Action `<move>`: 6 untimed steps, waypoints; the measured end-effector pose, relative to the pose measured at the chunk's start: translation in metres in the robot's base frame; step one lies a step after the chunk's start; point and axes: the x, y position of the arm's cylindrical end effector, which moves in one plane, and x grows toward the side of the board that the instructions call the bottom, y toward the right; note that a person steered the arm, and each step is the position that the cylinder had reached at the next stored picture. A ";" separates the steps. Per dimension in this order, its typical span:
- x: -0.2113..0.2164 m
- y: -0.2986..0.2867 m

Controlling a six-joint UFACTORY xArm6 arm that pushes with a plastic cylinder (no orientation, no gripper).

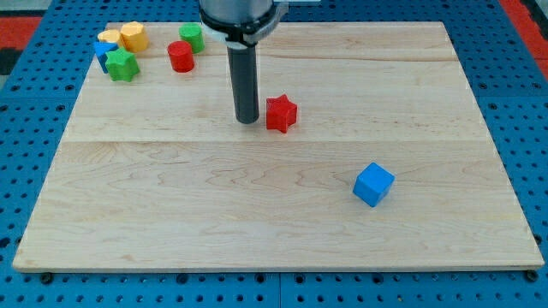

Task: Push the red star above blue cube

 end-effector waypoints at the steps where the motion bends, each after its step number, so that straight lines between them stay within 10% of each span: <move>1: -0.014 0.004; 6: 0.022 0.160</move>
